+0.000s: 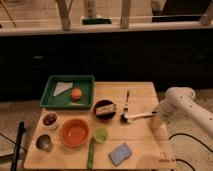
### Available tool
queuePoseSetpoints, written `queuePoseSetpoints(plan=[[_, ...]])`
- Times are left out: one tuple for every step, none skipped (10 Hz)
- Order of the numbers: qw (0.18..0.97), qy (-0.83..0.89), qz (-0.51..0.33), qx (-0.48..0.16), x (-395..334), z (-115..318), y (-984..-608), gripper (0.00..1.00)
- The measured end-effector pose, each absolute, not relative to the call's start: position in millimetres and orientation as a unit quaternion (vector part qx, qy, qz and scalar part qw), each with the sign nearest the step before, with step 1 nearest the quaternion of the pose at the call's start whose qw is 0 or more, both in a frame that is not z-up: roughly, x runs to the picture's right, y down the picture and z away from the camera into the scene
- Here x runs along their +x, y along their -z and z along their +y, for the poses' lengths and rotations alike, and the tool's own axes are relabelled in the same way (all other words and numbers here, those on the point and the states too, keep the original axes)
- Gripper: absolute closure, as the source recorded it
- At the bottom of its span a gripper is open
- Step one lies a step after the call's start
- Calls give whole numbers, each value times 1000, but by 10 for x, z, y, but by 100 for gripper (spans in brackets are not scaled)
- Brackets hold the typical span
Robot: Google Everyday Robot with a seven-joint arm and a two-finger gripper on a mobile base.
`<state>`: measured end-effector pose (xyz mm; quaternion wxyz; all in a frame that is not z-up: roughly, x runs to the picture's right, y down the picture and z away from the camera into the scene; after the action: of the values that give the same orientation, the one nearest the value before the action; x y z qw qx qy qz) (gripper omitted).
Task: Place brush in plastic cup
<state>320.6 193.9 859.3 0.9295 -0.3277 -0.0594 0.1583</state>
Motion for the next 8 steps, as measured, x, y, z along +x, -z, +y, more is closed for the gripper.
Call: queuePoseSetpoints(plan=[[928, -145, -71, -337, 3143, 1927, -8560, 22], [927, -141, -74, -339, 3121, 1925, -8554, 21], [924, -96, -102, -356, 2959, 1888, -8486, 20], [922, -81, -112, -362, 2891, 1879, -8478, 20], [920, -63, -119, -368, 2806, 1860, -8480, 20], [918, -58, -121, -372, 2796, 1867, -8480, 20], [918, -50, -122, -375, 2782, 1889, -8475, 20], [918, -37, -123, -376, 2724, 1914, -8469, 20]])
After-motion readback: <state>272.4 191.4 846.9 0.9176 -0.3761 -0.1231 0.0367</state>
